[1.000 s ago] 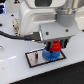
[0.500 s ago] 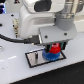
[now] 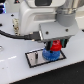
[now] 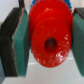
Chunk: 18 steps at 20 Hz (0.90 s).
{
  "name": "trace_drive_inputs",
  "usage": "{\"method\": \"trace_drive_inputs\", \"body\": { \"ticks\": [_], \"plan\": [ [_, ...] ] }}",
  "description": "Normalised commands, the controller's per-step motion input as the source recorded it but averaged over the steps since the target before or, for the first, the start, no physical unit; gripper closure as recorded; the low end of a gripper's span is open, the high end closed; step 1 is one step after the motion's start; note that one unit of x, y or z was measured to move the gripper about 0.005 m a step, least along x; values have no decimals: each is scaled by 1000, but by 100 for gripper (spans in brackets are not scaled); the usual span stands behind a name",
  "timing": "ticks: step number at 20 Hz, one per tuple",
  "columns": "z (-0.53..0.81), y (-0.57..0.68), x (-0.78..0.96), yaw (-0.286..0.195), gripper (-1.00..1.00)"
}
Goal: Insert the blue gear onto the right peg, followed by the red gear
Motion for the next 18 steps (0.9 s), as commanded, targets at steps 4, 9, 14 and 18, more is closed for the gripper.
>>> {"method": "trace_drive_inputs", "body": {
  "ticks": [4,9,14,18],
  "plan": [
    [-175,-14,55,0,100],
    [-195,-16,48,0,100],
    [-233,-26,19,0,100],
    [-10,-19,3,0,100]
  ]
}}
